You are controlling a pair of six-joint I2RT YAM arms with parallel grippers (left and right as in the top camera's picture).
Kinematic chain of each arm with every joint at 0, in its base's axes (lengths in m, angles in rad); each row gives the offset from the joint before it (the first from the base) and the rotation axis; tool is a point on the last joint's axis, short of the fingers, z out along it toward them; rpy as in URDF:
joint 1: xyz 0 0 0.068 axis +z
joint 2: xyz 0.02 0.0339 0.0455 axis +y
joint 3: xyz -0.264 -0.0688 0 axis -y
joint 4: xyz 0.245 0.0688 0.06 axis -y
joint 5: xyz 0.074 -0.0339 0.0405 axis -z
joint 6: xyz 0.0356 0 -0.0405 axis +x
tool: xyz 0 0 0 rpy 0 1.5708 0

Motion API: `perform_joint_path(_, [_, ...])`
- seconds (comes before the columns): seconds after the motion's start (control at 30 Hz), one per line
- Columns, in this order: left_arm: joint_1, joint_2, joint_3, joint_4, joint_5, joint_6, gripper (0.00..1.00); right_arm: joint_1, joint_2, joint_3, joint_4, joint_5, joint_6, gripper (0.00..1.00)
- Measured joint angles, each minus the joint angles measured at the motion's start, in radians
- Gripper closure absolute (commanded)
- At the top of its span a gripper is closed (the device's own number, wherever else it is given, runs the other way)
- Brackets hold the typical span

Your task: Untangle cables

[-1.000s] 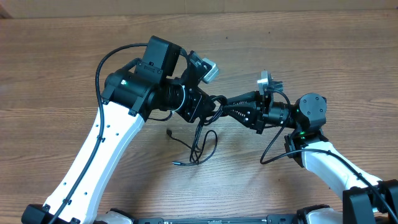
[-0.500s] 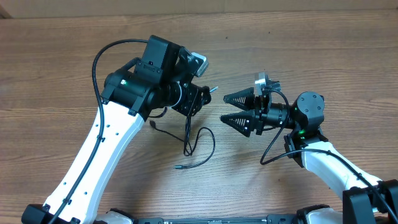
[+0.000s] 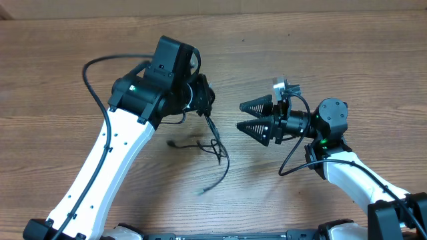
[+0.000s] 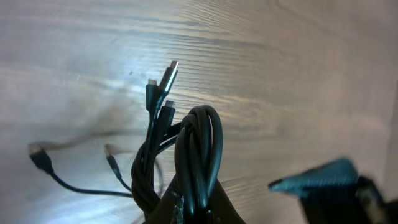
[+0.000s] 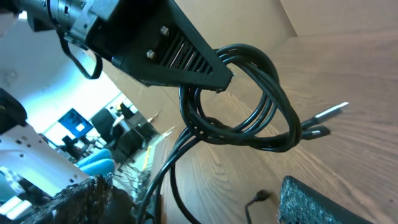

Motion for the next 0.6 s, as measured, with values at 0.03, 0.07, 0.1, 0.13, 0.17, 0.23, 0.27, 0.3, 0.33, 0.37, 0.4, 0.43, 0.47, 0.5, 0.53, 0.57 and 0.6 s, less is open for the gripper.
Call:
perform_joint_path(0.03, [0.0, 0.0, 0.0, -0.002, -0.008, -0.061, 0.96, 0.0, 0.0, 0.0, 0.002, -0.001, 0.012, 0.14])
perform_joint_path(0.07, [0.0, 0.0, 0.0, -0.005, -0.013, -0.104, 0.96, 0.0, 0.0, 0.0, 0.006, -0.003, 0.023, 0.14])
perform_joint_path(0.1, [0.0, 0.0, 0.0, -0.011, -0.018, -0.156, 0.96, 0.0, 0.0, 0.0, 0.019, -0.009, 0.032, 0.14])
perform_joint_path(0.13, [0.0, 0.0, 0.0, -0.02, -0.023, -0.203, 0.96, 0.0, 0.0, 0.0, 0.05, -0.019, 0.043, 0.14])
perform_joint_path(0.17, [0.0, 0.0, 0.0, -0.035, -0.029, -0.26, 0.96, 0.0, 0.0, 0.0, 0.094, -0.032, 0.054, 0.14])
perform_joint_path(0.23, [0.0, 0.0, 0.0, -0.064, -0.046, -0.347, 0.96, 0.0, 0.0, 0.0, 0.149, -0.057, 0.079, 0.14])
perform_joint_path(0.27, [0.0, 0.0, 0.0, -0.087, -0.057, -0.395, 0.96, 0.0, 0.0, 0.0, 0.175, -0.067, 0.089, 0.14])
perform_joint_path(0.3, [0.0, 0.0, 0.0, -0.107, -0.071, -0.441, 0.96, 0.0, 0.0, 0.0, 0.202, -0.083, 0.102, 0.14])
perform_joint_path(0.33, [0.0, 0.0, 0.0, -0.132, -0.089, -0.496, 0.96, 0.0, 0.0, 0.0, 0.222, -0.094, 0.11, 0.14])
perform_joint_path(0.37, [0.0, 0.0, 0.0, -0.156, -0.105, -0.548, 0.96, 0.0, 0.0, 0.0, 0.244, -0.11, 0.121, 0.14])
perform_joint_path(0.4, [0.0, 0.0, 0.0, -0.174, -0.12, -0.599, 0.96, 0.0, 0.0, 0.0, 0.268, -0.128, 0.129, 0.14])
perform_joint_path(0.43, [0.0, 0.0, 0.0, -0.188, -0.132, -0.644, 0.96, 0.0, 0.0, 0.0, 0.28, -0.138, 0.132, 0.14])
perform_joint_path(0.47, [0.0, 0.0, 0.0, -0.2, -0.141, -0.682, 0.96, 0.0, 0.0, 0.0, 0.288, -0.151, 0.137, 0.14])
perform_joint_path(0.5, [0.0, 0.0, 0.0, -0.206, -0.148, -0.72, 0.96, 0.0, 0.0, 0.0, 0.294, -0.163, 0.139, 0.14])
perform_joint_path(0.53, [0.0, 0.0, 0.0, -0.208, -0.153, -0.755, 0.96, 0.0, 0.0, 0.0, 0.299, -0.177, 0.142, 0.14])
perform_joint_path(0.57, [0.0, 0.0, 0.0, -0.208, -0.159, -0.787, 0.96, 0.0, 0.0, 0.0, 0.303, -0.19, 0.143, 0.14])
perform_joint_path(0.6, [0.0, 0.0, 0.0, -0.208, -0.161, -0.808, 0.96, 0.0, 0.0, 0.0, 0.304, -0.199, 0.145, 0.14])
